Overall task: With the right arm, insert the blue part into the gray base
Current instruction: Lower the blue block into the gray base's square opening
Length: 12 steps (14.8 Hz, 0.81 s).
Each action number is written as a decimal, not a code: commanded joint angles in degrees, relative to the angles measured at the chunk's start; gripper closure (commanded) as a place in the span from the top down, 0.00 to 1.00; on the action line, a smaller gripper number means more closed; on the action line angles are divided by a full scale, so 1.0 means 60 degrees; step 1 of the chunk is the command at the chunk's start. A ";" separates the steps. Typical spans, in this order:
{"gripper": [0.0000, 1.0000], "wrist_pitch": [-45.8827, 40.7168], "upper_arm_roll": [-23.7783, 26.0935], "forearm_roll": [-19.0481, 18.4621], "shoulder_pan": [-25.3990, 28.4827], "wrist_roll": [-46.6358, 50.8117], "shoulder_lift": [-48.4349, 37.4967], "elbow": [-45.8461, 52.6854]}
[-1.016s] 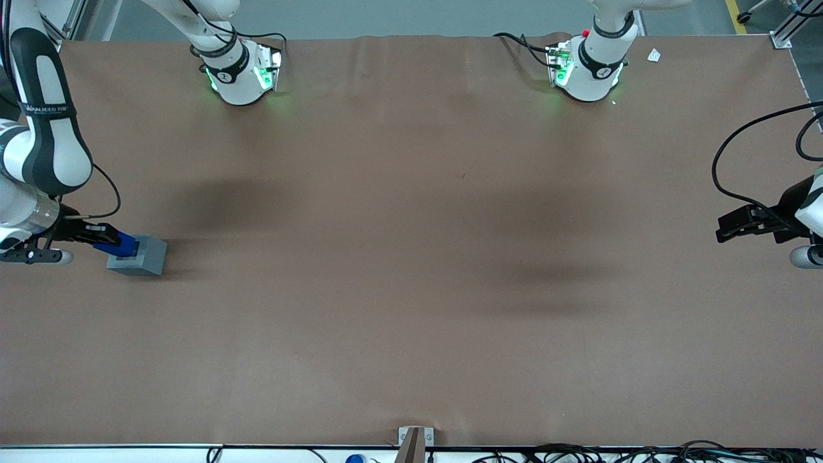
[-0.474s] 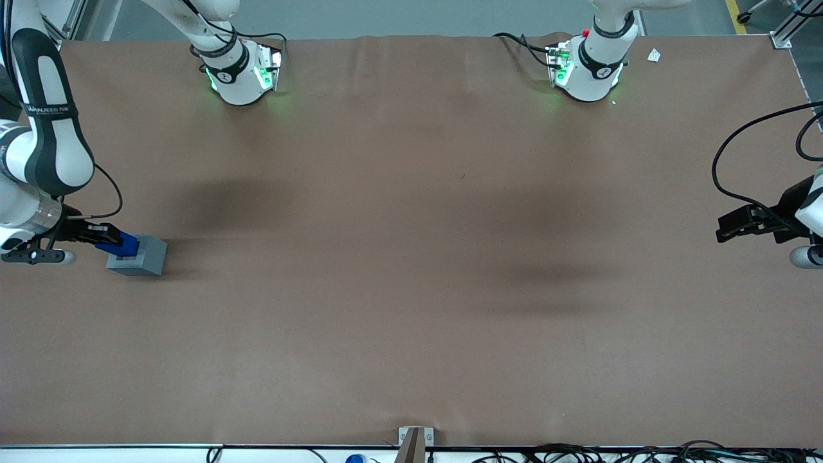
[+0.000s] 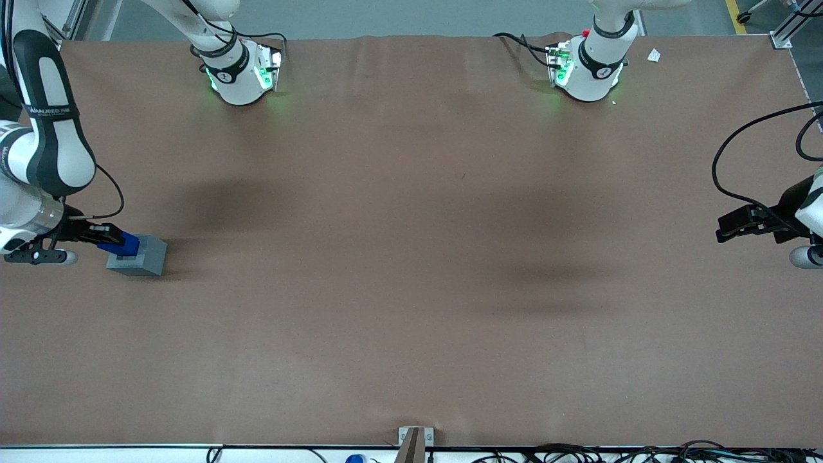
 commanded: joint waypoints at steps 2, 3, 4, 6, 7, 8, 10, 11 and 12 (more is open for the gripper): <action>0.13 0.0106 0.0108 0.0014 -0.0048 0.0023 -0.0079 -0.0146; 0.13 0.0121 0.0108 0.0028 -0.0047 0.0023 -0.0065 -0.0146; 0.13 0.0121 0.0108 0.0028 -0.0047 0.0023 -0.0050 -0.0146; 0.13 0.0121 0.0108 0.0028 -0.0047 0.0023 -0.0050 -0.0146; 0.13 0.0135 0.0108 0.0028 -0.0047 0.0023 -0.0021 -0.0132; 0.13 0.0136 0.0108 0.0028 -0.0062 0.0023 -0.0006 -0.0131; 0.13 0.0194 0.0108 0.0028 -0.0062 0.0008 0.0009 -0.0131; 0.13 0.0238 0.0108 0.0028 -0.0062 0.0008 0.0023 -0.0131; 0.13 0.0238 0.0108 0.0028 -0.0076 0.0008 0.0023 -0.0131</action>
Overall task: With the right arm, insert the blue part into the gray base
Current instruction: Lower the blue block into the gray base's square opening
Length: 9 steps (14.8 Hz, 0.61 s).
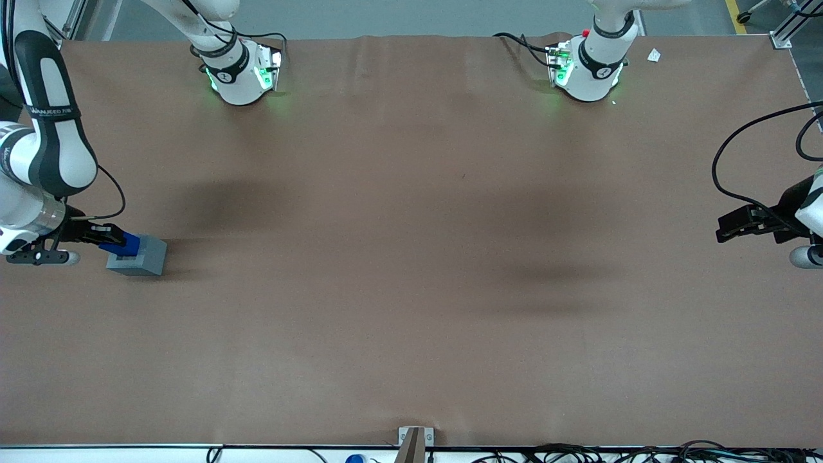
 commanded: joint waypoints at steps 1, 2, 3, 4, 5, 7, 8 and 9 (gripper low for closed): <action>0.13 0.0205 0.0070 0.0028 -0.0094 0.0007 0.0050 -0.0132; 0.13 0.0205 0.0070 0.0028 -0.0094 0.0007 0.0079 -0.0132; 0.13 0.0219 0.0070 0.0028 -0.0109 0.0007 0.0080 -0.0132; 0.13 0.0220 0.0070 0.0028 -0.0109 0.0007 0.0094 -0.0132; 0.13 0.0220 0.0070 0.0028 -0.0109 0.0007 0.0094 -0.0132; 0.14 0.0220 0.0070 0.0028 -0.0109 0.0007 0.0123 -0.0132; 0.14 0.0220 0.0070 0.0028 -0.0123 0.0007 0.0167 -0.0132; 0.14 0.0220 0.0070 0.0028 -0.0123 0.0007 0.0167 -0.0132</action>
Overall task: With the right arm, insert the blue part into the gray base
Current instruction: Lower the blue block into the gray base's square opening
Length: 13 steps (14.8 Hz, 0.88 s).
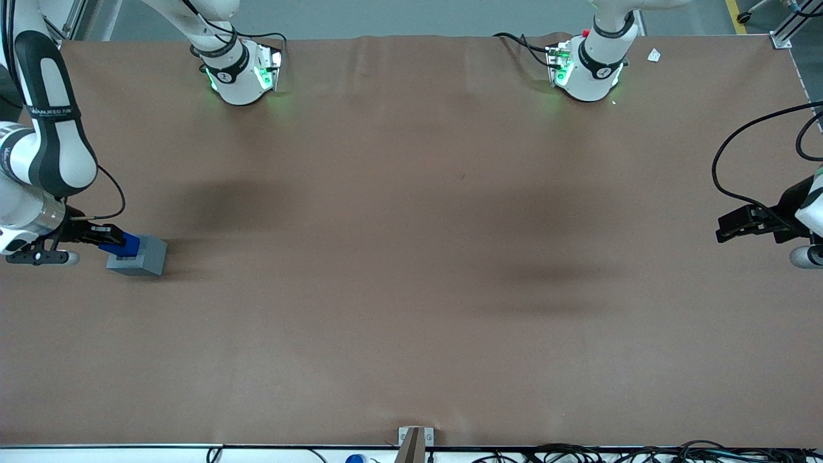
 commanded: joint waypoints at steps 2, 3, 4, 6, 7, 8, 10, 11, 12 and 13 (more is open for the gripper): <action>0.17 0.0203 0.0071 0.0027 -0.0123 0.0005 0.0175 -0.0134; 0.17 0.0189 0.0071 0.0027 -0.0123 0.0005 0.0189 -0.0134; 0.19 0.0203 0.0071 0.0027 -0.0123 0.0005 0.0219 -0.0134; 0.20 0.0203 0.0071 0.0027 -0.0123 0.0005 0.0248 -0.0119; 0.20 0.0203 0.0071 0.0027 -0.0123 0.0005 0.0248 -0.0119; 0.18 0.0203 0.0071 0.0027 -0.0123 0.0005 0.0248 -0.0119; 0.15 0.0407 0.0071 0.0027 -0.0123 -0.0010 0.0248 -0.0119; 0.15 0.0437 0.0071 0.0027 -0.0123 -0.0010 0.0248 -0.0119; 0.15 0.0452 0.0071 0.0027 -0.0123 -0.0010 0.0263 -0.0119; 0.15 0.0452 0.0071 0.0027 -0.0109 -0.0010 0.0263 -0.0119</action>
